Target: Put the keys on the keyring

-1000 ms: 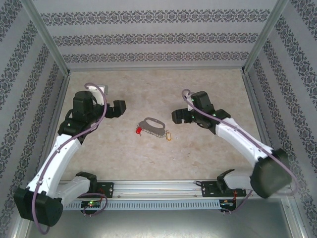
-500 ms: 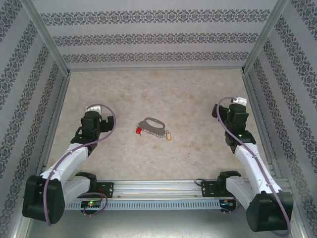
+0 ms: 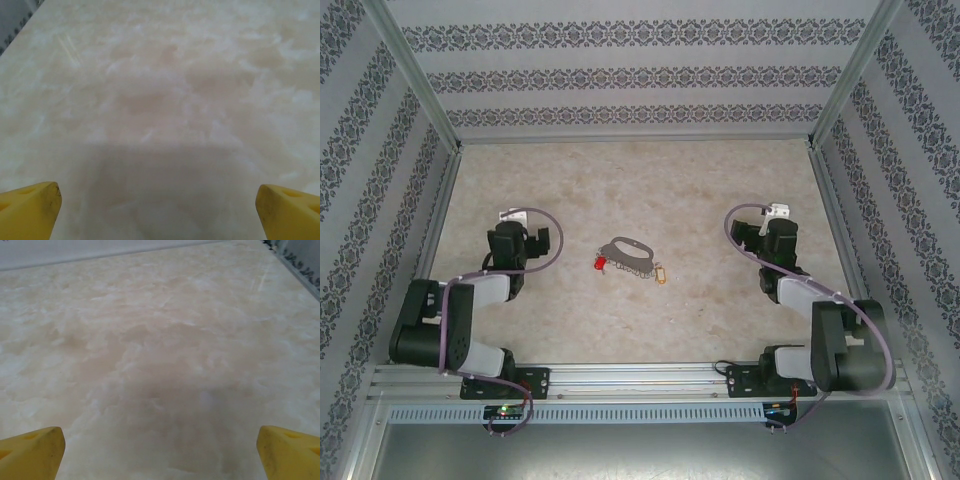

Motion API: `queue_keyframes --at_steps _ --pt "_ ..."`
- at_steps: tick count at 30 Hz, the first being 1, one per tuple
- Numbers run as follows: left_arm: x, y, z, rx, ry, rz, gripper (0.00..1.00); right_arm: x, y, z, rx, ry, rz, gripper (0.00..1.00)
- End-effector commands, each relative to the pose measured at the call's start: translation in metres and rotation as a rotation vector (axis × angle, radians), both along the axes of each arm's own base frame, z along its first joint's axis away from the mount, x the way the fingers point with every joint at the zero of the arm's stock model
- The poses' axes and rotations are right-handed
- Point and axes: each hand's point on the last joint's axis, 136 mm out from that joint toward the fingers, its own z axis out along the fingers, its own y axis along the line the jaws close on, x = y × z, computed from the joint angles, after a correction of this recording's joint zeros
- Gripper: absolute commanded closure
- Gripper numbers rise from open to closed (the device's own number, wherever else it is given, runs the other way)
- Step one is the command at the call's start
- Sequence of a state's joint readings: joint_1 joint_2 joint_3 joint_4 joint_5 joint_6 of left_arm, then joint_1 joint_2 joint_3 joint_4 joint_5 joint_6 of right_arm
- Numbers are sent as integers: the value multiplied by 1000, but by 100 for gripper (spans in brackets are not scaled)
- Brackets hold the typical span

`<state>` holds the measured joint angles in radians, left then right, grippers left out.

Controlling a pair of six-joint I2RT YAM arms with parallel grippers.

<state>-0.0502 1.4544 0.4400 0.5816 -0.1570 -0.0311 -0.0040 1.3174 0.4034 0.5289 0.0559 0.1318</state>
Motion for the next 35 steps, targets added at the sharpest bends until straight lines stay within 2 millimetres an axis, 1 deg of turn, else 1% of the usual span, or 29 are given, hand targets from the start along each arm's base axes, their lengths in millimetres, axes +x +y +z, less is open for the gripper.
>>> queue_keyframes --at_steps 1,4,7,10,13,18,35 --pt "25 -7 13 -3 -100 -67 0 18 6 24 -29 -110 68 2" --pt "24 -3 11 -34 -104 -68 0 21 0 21 -26 -161 53 2" --pt "22 -3 10 -48 -103 -72 0 26 6 8 -24 -172 95 2" --pt "22 -3 10 -51 -104 -74 0 26 9 3 -40 -145 97 2" --pt "22 -3 10 -52 -111 -75 0 28 10 4 -52 -150 96 2" --pt "19 -5 5 -52 -117 -91 0 27 14 4 -93 -143 92 2" --pt "18 -6 5 -49 -138 -94 0 28 13 4 -78 -143 98 2"
